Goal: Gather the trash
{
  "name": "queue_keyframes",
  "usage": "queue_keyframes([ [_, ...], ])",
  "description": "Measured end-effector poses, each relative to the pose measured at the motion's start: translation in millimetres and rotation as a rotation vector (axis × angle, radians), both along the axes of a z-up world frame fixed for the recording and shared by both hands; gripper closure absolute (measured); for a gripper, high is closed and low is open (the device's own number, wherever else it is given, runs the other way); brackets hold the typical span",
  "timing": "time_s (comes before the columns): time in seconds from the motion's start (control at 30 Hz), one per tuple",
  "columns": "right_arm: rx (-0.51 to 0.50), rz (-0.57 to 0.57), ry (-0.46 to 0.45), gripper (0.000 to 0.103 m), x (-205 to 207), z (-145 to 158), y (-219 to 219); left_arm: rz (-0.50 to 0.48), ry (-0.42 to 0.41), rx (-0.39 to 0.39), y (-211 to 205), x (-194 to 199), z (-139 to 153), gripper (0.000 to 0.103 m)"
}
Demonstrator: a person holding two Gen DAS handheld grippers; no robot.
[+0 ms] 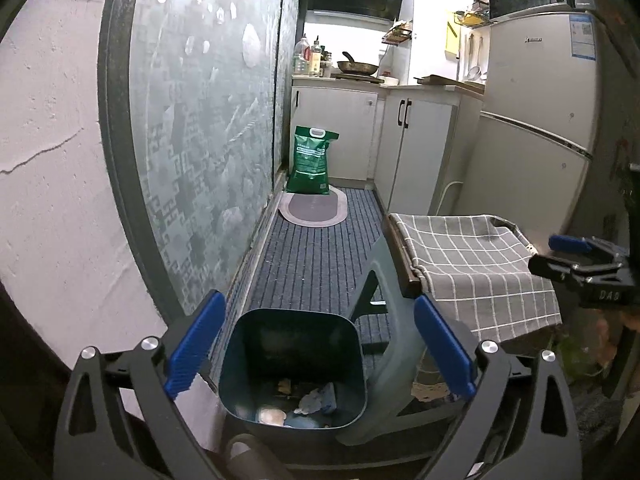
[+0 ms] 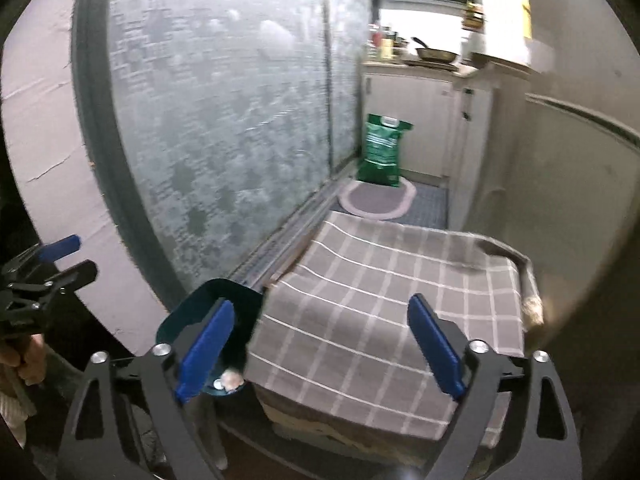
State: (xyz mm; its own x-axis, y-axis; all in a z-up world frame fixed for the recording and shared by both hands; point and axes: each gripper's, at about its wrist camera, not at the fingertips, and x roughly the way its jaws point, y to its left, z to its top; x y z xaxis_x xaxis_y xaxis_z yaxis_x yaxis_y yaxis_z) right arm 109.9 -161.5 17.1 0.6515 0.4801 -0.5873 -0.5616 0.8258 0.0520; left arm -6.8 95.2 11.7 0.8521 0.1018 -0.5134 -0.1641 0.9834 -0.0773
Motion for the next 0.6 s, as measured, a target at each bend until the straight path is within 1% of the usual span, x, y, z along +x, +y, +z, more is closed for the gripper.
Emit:
queue_keyframes([
  [0.07, -0.001, -0.014, 0.016, 0.007, -0.9, -5.2, -8.5, 0.007, 0.000, -0.008, -3.0, -1.3, 0.7, 0.003],
  [0.2, -0.051, -0.012, -0.004, 0.003, -15.5, -7.5, -9.8, 0.033, -0.004, -0.002, -6.4, -1.3, 3.9, 0.003],
  [0.33, -0.035, 0.023, -0.018, 0.003, -32.6, -6.7, -10.2, 0.049, 0.008, -0.001, -6.9, -0.9, 4.3, 0.003],
  [0.4, -0.042, 0.030, -0.022, 0.003, -36.8, -5.5, -9.4, 0.061, 0.010, 0.016, -8.6, -2.1, 3.8, 0.003],
  [0.5, -0.015, 0.052, -0.017, 0.003, -40.3, -0.2, -9.7, 0.055, 0.006, 0.020, -11.0, -4.3, 4.9, 0.003],
  [0.6, -0.002, 0.045, -0.027, 0.003, -42.7, 4.9, -10.3, 0.057, -0.002, 0.050, -14.6, -6.1, 6.7, 0.003],
])
